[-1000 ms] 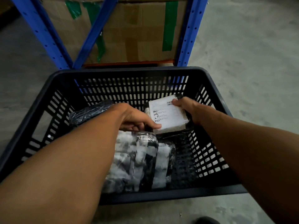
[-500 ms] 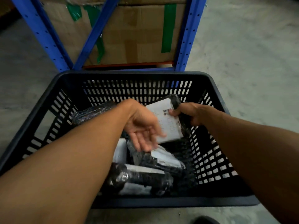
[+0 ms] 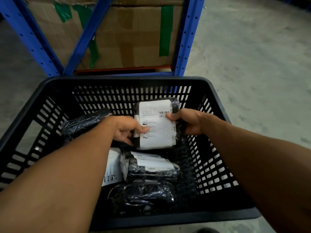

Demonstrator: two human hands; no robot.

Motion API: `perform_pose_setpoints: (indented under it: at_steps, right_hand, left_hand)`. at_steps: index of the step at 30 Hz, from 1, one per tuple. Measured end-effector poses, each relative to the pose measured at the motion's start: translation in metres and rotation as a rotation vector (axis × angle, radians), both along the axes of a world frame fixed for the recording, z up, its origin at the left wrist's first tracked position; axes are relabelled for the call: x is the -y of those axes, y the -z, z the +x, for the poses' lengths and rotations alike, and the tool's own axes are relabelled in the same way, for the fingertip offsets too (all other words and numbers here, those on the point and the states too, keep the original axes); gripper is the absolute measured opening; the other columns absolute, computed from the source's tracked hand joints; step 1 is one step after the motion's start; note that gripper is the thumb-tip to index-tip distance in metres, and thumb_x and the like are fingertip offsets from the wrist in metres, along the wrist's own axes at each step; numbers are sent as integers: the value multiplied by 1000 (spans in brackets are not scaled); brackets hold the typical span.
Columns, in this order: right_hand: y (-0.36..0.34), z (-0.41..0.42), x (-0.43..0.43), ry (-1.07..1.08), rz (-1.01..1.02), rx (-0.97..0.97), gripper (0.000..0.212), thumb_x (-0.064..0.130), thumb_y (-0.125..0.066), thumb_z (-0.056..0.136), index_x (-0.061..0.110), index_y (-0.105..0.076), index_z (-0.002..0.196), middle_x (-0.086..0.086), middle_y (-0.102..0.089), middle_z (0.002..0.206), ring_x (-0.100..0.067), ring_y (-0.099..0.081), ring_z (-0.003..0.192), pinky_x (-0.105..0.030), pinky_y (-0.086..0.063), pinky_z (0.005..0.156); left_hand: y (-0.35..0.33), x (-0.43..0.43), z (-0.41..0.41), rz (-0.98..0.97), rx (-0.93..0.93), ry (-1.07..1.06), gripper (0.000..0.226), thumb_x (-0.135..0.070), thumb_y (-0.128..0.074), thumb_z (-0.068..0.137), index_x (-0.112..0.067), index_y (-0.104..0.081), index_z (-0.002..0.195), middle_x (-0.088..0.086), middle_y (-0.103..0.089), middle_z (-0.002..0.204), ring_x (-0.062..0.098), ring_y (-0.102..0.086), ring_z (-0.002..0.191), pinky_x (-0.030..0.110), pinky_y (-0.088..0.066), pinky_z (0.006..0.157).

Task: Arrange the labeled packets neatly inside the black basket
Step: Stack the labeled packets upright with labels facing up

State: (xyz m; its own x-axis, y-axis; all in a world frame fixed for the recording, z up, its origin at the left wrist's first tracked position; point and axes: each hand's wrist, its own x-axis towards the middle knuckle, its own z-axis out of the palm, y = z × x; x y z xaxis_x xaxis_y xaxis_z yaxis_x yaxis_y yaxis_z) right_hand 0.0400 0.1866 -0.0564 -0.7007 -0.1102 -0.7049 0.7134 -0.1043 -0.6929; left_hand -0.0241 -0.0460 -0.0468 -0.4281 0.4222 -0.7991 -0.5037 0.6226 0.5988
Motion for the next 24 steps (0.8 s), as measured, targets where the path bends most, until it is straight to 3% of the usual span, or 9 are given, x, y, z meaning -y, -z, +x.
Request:
perform_pose_setpoints:
  at_steps: [2, 4, 6, 10, 18, 21, 24]
  right_hand:
    - [1, 1, 2, -25, 31, 80, 36, 17, -60, 91, 5, -59, 124, -16, -77, 107, -35, -73, 97, -50, -61, 74]
    - [3, 3, 4, -34, 74, 137, 33, 18, -58, 93, 4, -58, 123, -16, -78, 98, -33, -75, 89, -48, -61, 64]
    - [2, 4, 5, -29, 110, 144, 34, 16, -61, 92, 3, -58, 123, -15, -78, 100, -33, -75, 90, -48, -61, 69]
    - [3, 0, 6, -21, 269, 138, 43, 9, -69, 87, 2, -57, 128, -17, -69, 121, -37, -66, 109, -57, -49, 99]
    - [12, -1, 0, -21, 351, 263, 44, 12, -65, 91, 0, -52, 132, -19, -65, 127, -38, -62, 115, -59, -46, 102]
    - [12, -2, 2, -38, 370, 270, 48, 13, -66, 90, 2, -51, 134, -19, -63, 129, -39, -60, 117, -61, -46, 101]
    - [12, 0, 6, -77, 433, 272, 57, 19, -68, 91, 4, -45, 141, -17, -54, 140, -41, -54, 123, -64, -44, 101]
  left_hand:
    - [1, -4, 3, -12, 46, 27, 66, -14, -79, 65, -4, -57, 127, 19, -61, 130, 35, -63, 110, 57, -53, 92]
    - [3, -8, 6, -28, 67, 52, 67, -13, -78, 66, 2, -55, 127, 22, -57, 132, 39, -58, 118, 62, -50, 94]
    - [4, -15, 8, -29, 37, 51, 66, -9, -76, 66, 5, -54, 126, 23, -59, 130, 40, -59, 117, 64, -49, 94]
    - [13, -34, 14, -67, -26, 95, 55, -8, -71, 80, 6, -51, 129, 24, -60, 129, 41, -57, 119, 63, -44, 101]
    - [33, -47, 7, -112, -60, 215, 43, -17, -72, 84, -3, -58, 122, 19, -61, 131, 35, -60, 117, 56, -49, 100]
    - [42, -44, 6, -147, -148, 257, 56, -31, -74, 82, -10, -55, 131, 11, -55, 141, 30, -52, 128, 51, -43, 107]
    - [48, -34, 2, -338, -332, 538, 79, -56, -70, 77, -18, -48, 142, 5, -46, 151, 27, -41, 137, 48, -30, 116]
